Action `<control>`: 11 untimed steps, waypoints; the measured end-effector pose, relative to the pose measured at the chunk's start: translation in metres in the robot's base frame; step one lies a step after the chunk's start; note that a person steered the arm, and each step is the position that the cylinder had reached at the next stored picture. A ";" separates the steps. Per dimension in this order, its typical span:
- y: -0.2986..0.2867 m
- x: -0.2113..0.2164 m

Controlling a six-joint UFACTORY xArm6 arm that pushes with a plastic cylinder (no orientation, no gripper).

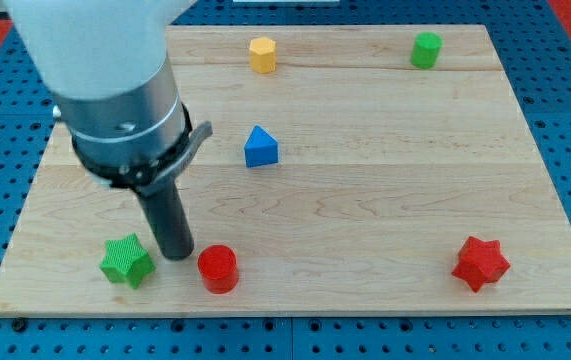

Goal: Push the green star to the center

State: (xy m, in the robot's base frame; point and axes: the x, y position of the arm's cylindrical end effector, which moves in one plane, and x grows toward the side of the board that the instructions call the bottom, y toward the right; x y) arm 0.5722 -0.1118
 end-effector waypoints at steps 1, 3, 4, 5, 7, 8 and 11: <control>0.022 0.036; -0.072 0.035; -0.089 0.022; -0.025 -0.002; 0.036 -0.060; 0.102 -0.073; 0.074 -0.094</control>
